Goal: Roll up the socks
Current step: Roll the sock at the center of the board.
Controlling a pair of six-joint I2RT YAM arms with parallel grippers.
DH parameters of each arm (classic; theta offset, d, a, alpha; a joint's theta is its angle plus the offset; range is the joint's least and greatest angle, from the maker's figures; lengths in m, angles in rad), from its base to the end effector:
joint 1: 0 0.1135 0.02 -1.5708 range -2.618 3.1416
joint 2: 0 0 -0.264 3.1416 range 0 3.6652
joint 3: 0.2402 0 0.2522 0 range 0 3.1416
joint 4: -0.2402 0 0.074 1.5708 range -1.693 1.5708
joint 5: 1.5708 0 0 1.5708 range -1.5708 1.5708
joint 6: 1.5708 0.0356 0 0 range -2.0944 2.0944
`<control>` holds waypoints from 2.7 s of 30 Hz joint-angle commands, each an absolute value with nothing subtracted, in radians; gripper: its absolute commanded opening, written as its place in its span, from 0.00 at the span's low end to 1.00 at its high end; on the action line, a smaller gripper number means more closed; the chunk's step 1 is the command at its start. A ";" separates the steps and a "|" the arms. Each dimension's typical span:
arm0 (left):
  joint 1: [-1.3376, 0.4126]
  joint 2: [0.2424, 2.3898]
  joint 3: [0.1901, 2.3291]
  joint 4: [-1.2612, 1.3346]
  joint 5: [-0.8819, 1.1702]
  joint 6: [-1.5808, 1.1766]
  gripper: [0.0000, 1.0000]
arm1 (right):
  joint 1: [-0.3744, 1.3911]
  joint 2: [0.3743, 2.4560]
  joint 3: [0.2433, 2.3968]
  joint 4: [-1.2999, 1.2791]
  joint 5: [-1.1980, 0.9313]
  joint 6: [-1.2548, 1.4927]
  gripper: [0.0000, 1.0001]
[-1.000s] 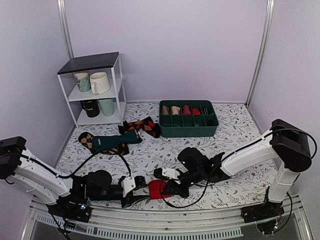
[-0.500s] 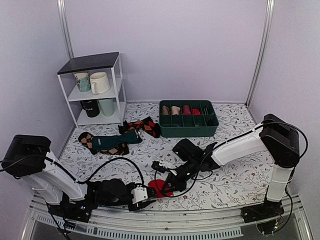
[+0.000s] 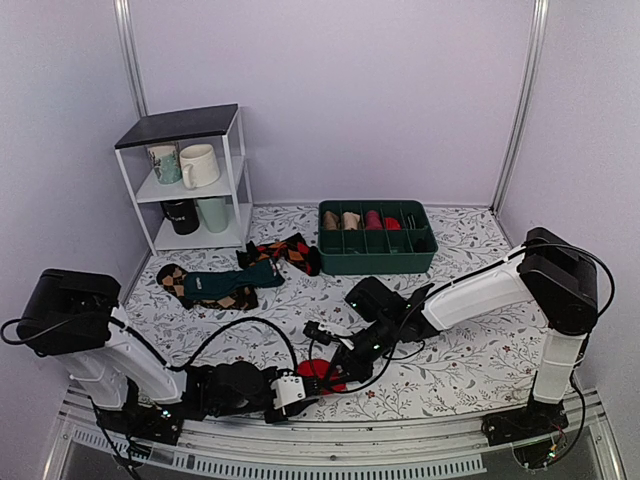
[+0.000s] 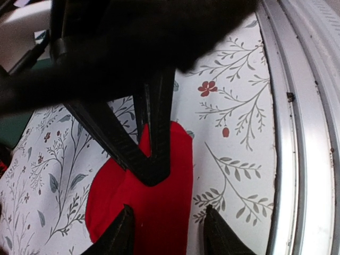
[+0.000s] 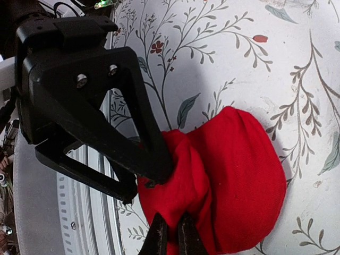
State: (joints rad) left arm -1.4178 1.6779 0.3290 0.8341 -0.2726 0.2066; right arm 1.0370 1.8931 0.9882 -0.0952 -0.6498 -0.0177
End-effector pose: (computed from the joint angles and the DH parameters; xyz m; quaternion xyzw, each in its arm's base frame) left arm 0.0483 -0.2505 0.0969 0.5741 0.6384 -0.1876 0.4772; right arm 0.1633 0.3187 0.1222 -0.5353 0.7406 0.3975 0.0834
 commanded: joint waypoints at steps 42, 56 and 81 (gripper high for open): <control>-1.356 1.733 0.348 0.671 -0.074 -0.073 0.00 | 1.034 1.753 0.776 0.064 -0.350 -0.035 0.34; -1.242 1.770 0.409 0.534 0.101 -0.167 0.00 | 1.170 1.537 0.456 0.594 -0.162 -0.334 0.50; -1.219 1.767 0.412 0.547 0.118 -0.154 0.03 | 1.204 1.716 0.597 0.387 -0.210 -0.267 0.08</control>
State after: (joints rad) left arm -1.2263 1.7348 0.4438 0.7136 0.1131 -0.1516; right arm 1.1976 1.6661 0.5457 0.4824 -0.1791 -0.2943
